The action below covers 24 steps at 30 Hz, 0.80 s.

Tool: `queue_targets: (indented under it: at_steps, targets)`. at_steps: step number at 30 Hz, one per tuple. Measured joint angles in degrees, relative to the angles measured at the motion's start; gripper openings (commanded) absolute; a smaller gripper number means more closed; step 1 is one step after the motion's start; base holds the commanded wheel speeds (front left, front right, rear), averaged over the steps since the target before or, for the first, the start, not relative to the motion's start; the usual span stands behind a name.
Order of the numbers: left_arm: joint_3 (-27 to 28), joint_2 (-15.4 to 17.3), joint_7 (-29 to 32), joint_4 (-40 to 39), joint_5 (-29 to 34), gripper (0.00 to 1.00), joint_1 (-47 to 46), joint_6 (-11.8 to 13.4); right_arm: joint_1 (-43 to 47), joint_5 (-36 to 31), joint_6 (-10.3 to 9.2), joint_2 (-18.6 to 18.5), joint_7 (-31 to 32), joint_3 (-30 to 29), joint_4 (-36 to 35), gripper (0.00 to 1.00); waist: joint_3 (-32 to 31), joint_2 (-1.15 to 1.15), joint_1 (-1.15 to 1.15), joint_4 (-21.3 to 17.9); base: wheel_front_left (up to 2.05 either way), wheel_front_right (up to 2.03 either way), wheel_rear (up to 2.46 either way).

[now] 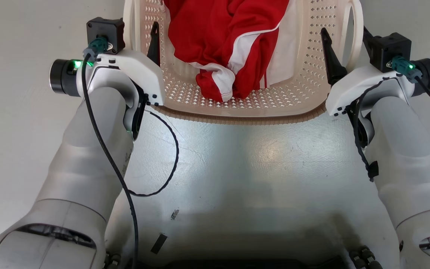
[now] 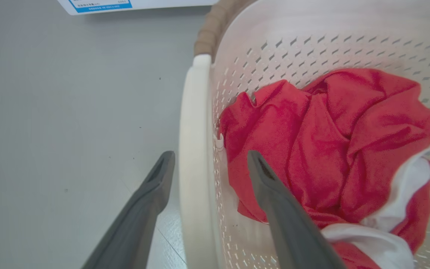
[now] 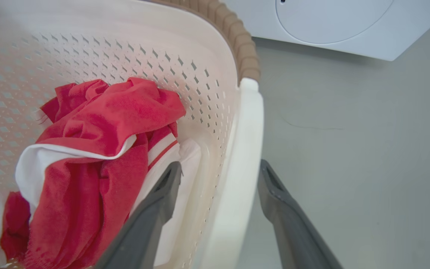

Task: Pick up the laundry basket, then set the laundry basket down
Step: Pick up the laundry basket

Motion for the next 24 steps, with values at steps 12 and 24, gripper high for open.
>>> queue_targets:
  at_steps: [12,24]
  targets:
    - [-0.19,0.12,-0.03,1.48,0.35,1.0,-0.86,-0.43,-0.03,1.63,0.0,0.0,0.0,0.73,1.26,1.0,0.48,0.0,0.0,-0.41,0.0,0.0,0.0]
    - [-0.47,0.16,-0.03,2.34,1.25,1.0,-1.81,-0.44,-1.11,2.7,0.01,0.01,-0.01,1.29,2.9,1.0,0.62,0.0,0.0,-0.62,0.0,0.0,0.0]
